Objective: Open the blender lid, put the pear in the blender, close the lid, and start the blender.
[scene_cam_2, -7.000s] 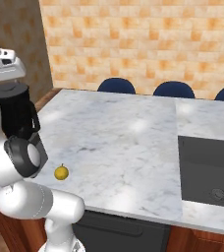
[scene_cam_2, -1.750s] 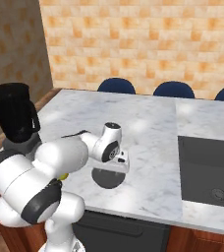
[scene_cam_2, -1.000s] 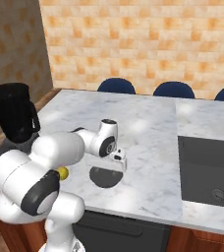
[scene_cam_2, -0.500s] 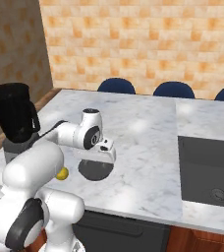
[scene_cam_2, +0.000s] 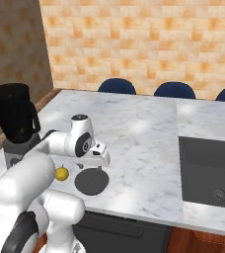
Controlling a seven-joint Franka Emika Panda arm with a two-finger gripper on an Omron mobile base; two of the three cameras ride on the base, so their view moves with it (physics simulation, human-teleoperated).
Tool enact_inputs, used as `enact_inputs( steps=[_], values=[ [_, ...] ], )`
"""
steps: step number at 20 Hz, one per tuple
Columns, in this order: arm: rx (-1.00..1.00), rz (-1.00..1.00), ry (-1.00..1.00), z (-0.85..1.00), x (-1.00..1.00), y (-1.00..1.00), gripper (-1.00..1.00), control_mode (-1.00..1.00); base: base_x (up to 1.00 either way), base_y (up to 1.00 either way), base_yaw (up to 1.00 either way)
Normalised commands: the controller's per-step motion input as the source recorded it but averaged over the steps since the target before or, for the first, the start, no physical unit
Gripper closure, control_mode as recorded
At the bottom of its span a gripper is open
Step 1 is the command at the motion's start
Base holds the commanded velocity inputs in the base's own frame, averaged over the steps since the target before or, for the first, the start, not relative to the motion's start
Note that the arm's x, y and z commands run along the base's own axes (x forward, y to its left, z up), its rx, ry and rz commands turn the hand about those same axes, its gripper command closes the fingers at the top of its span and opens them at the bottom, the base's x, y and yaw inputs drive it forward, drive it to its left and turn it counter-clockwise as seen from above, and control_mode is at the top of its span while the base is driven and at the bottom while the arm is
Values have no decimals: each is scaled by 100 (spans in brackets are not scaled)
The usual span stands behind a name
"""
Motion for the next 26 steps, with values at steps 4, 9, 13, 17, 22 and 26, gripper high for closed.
enact_inputs(
  steps=[4, 9, 13, 17, 22, 26],
  values=[
    [0, 0, 0, 11, -4, -1, -100, -100, 0, 0, 0],
    [0, 6, 2, 31, -72, 52, -100, -100, 0, 0, 0],
    [0, 12, 2, 0, -47, 98, -100, -100, 0, 0, 0],
    [0, 15, 0, -16, 4, 68, -100, -100, 0, 0, 0],
    [0, 13, 4, -18, 39, 60, -100, -100, 0, 0, 0],
    [0, 2, 5, -7, 50, 36, -100, -100, 0, 0, 0]
  ],
)
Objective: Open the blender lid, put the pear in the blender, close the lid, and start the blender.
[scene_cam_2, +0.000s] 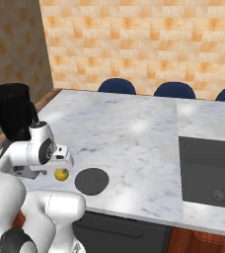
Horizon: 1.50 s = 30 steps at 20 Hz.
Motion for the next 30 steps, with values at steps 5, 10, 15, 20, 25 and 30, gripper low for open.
enact_inputs(
  steps=[5, 10, 15, 20, 25, 30],
  values=[
    [0, 0, 3, -2, 32, 5, -100, -100, 0, 0, 0],
    [0, 0, 0, 0, 9, 0, -100, -100, 0, 0, 0],
    [0, 0, 0, -5, 4, -13, -100, -100, 0, 0, 0],
    [0, 0, 0, -28, 0, -13, -100, -100, 0, 0, 0],
    [-2, 0, 3, -42, 0, -2, -100, -100, 0, 0, 0],
    [-3, 0, 6, -39, -1, 0, 100, -100, 0, 0, 0]
  ],
)
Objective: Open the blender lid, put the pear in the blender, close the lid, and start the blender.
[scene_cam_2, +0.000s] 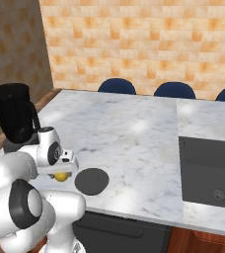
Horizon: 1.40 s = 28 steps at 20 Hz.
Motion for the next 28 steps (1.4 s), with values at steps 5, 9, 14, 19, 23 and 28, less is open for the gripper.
enact_inputs(
  steps=[5, 9, 14, 19, 23, 28],
  values=[
    [0, 0, -1, 55, -37, 0, 100, -100, 0, 0, 0],
    [-8, 0, -5, 100, -19, 0, 100, -100, 0, 0, 0],
    [-12, 0, -3, 100, -3, 0, 100, -100, 0, 0, 0],
    [-7, 0, -5, 94, -8, 0, 100, -100, 0, 0, 0],
    [-2, 0, -7, 100, -19, 0, 100, -100, 0, 0, 0],
    [0, 7, -13, 100, -19, 18, 100, -100, 0, 0, 0]
  ],
)
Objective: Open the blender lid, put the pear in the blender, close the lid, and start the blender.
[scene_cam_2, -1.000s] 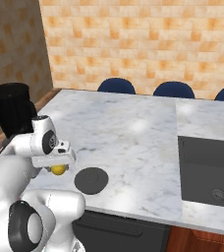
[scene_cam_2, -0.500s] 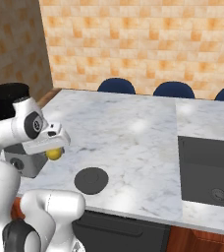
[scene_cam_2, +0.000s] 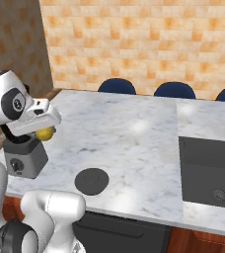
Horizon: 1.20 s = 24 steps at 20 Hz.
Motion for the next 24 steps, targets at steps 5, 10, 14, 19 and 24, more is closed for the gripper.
enact_inputs(
  steps=[5, 10, 14, 19, 24],
  values=[
    [0, 16, -17, 81, -11, 46, 100, -100, 0, 0, 0],
    [0, 23, -14, 77, 0, 66, 100, -100, 0, 0, 0],
    [2, 24, -14, 76, 0, 57, 100, -100, 0, 0, 0],
    [5, 21, -3, 42, 13, 49, 100, -100, 0, 0, 0],
    [8, 18, 12, 0, 72, 44, 100, -100, 0, 0, 0]
  ],
)
